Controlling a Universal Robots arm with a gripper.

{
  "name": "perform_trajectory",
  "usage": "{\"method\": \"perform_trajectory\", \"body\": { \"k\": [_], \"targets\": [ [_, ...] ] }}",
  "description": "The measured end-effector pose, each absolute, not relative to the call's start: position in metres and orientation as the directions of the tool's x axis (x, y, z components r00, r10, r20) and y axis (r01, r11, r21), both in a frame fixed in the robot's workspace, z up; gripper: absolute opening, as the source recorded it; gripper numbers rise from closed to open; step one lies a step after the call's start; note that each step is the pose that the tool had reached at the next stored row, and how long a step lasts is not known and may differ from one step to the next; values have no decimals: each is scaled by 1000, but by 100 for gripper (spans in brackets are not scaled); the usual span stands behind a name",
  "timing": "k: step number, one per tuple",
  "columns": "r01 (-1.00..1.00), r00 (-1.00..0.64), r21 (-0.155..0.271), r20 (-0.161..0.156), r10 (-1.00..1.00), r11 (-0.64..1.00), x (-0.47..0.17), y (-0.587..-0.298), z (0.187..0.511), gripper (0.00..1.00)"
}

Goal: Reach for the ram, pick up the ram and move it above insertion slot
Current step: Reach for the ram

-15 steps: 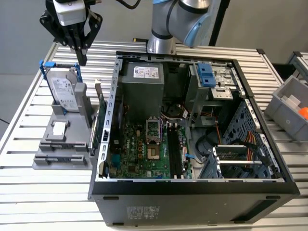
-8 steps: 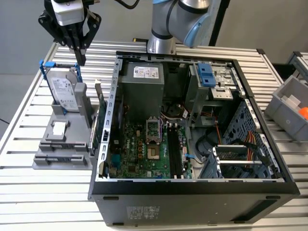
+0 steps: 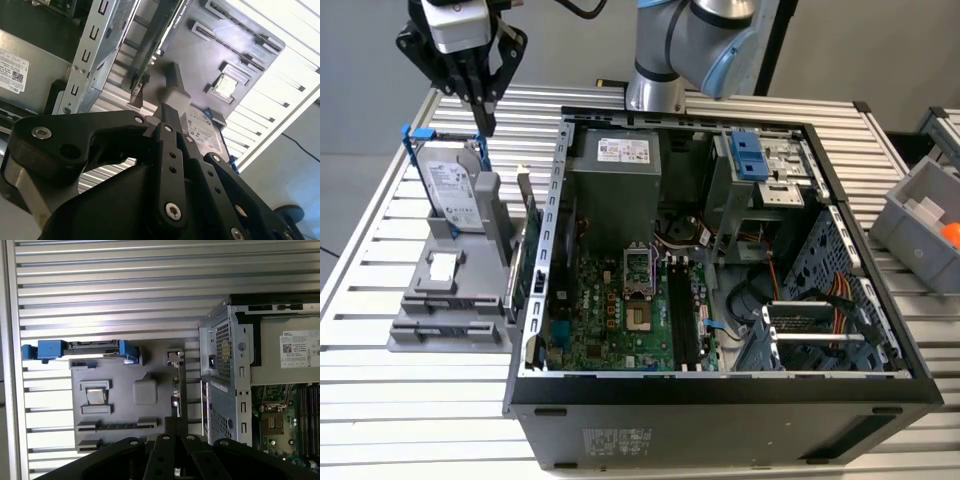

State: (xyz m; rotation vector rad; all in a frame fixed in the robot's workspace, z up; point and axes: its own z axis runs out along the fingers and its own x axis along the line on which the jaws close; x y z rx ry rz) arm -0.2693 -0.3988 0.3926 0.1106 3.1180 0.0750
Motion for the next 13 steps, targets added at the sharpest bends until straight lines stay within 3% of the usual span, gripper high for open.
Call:
{"method": "perform_trajectory", "body": {
  "k": [13],
  "targets": [
    [70,-997,49,-19,71,996,-275,-399,393,0]
  ]
}}
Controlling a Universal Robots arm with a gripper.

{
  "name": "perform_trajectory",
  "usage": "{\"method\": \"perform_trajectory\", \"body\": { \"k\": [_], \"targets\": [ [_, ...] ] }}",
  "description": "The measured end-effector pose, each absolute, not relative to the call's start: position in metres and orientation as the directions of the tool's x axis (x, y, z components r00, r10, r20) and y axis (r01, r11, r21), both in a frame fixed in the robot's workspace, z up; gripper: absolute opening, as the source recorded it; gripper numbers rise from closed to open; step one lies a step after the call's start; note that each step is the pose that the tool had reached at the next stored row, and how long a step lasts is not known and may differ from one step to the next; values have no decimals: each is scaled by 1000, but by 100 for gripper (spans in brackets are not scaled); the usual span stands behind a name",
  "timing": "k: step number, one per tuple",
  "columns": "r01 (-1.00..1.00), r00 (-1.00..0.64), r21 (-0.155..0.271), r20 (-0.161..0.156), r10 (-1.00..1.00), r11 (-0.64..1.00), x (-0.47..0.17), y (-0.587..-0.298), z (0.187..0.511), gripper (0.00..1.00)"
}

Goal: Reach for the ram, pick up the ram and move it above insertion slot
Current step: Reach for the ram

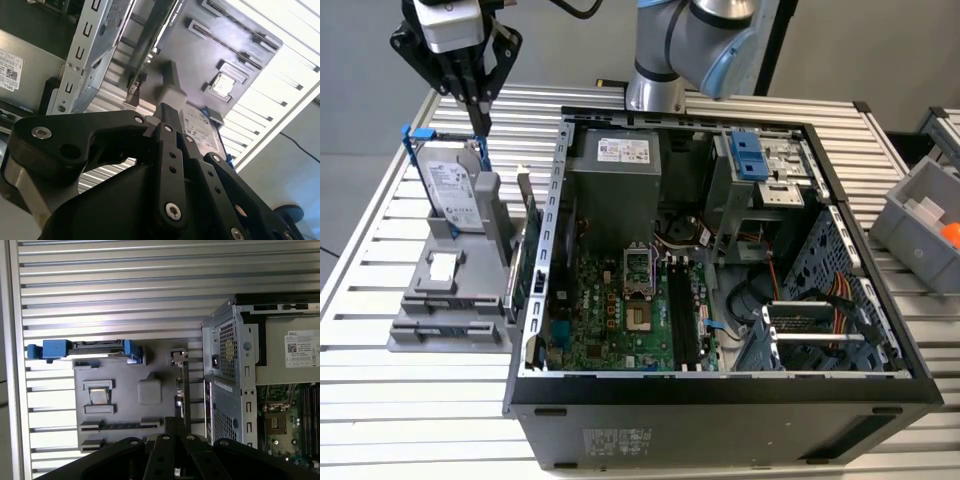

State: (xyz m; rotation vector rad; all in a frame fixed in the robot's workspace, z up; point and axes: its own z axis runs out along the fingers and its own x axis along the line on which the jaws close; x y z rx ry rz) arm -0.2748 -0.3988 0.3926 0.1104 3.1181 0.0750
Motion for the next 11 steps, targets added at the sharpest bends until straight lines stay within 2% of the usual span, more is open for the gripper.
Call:
{"method": "perform_trajectory", "body": {
  "k": [11],
  "targets": [
    [70,-997,49,-19,71,996,-282,-399,393,0]
  ]
}}
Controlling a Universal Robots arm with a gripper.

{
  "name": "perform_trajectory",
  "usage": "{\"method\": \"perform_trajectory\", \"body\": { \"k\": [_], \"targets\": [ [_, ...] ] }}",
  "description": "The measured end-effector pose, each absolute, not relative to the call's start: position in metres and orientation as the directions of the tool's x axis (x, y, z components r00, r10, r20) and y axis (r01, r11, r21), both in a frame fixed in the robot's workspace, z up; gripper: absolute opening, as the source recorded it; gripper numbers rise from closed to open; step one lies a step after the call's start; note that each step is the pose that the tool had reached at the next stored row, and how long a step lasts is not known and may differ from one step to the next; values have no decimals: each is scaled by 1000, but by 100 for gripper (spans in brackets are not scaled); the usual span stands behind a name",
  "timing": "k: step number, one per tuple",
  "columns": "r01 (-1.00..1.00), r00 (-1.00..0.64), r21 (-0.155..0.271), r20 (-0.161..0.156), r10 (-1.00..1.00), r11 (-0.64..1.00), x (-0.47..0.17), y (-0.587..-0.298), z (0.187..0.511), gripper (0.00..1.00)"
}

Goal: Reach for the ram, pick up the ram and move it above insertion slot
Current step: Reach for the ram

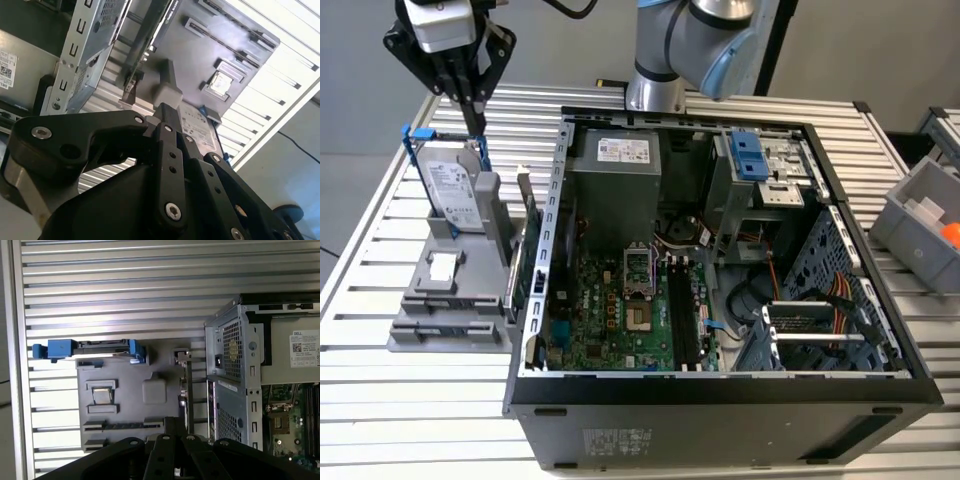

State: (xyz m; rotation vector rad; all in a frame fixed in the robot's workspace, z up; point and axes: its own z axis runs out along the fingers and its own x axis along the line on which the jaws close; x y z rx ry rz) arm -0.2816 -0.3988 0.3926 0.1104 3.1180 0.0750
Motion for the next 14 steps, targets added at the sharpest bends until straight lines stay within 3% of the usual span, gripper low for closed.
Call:
{"method": "perform_trajectory", "body": {
  "k": [14],
  "targets": [
    [70,-997,49,-19,71,996,-301,-399,393,0]
  ]
}}
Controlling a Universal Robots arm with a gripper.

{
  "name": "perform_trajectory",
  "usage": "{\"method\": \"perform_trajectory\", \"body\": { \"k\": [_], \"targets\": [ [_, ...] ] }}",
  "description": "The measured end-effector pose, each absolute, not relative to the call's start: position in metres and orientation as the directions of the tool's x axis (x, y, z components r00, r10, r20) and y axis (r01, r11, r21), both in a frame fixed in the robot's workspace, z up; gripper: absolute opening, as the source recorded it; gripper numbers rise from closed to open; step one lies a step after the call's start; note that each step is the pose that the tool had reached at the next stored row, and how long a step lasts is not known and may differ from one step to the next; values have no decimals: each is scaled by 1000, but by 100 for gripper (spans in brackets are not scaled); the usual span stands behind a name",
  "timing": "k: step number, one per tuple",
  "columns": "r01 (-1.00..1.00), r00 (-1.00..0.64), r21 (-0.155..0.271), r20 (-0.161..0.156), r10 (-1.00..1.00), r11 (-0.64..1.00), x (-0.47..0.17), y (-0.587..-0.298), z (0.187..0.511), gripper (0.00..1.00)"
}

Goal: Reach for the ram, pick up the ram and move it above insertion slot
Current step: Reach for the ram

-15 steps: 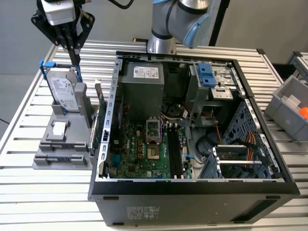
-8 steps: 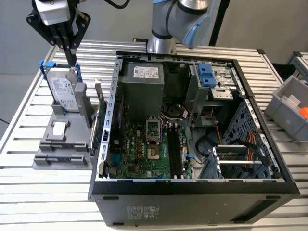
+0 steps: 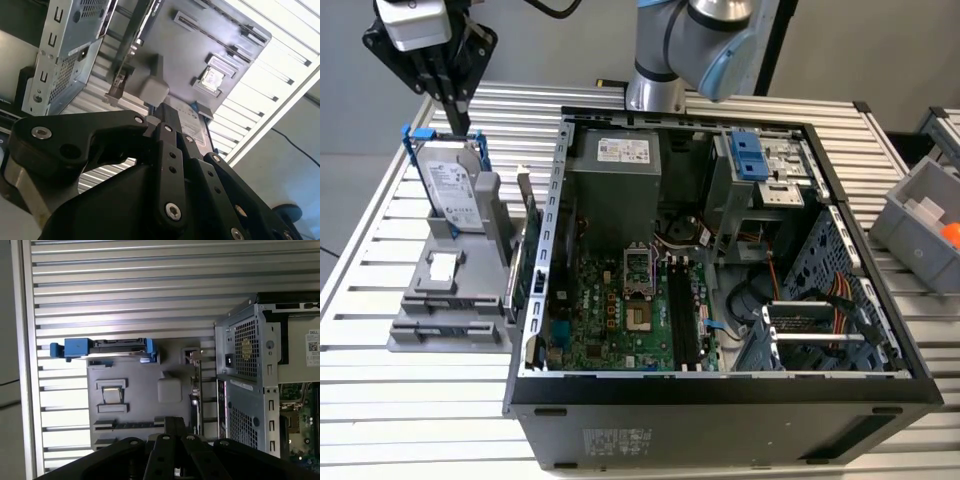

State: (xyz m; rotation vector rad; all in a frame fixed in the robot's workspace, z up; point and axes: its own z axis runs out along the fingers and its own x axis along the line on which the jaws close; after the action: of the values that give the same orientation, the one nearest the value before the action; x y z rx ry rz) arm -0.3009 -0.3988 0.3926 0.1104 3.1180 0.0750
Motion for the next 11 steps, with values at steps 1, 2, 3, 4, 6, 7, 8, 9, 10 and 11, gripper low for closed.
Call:
{"method": "perform_trajectory", "body": {
  "k": [1,2,3,4,6,7,8,9,10,11],
  "targets": [
    [70,-997,49,-19,71,996,-302,-399,393,0],
    [70,-997,49,-19,71,996,-303,-399,393,0],
    [70,-997,49,-19,71,996,-305,-399,393,0],
    [70,-997,49,-19,71,996,-306,-399,393,0],
    [70,-997,49,-19,71,996,-309,-399,393,0],
    [70,-997,49,-19,71,996,-310,-399,393,0],
    [70,-997,49,-19,71,996,-311,-399,393,0],
    [70,-997,49,-19,71,996,-312,-399,393,0],
    [70,-997,49,-19,71,996,-314,-399,393,0],
    [70,-997,49,-19,71,996,-315,-399,393,0]
  ]
}}
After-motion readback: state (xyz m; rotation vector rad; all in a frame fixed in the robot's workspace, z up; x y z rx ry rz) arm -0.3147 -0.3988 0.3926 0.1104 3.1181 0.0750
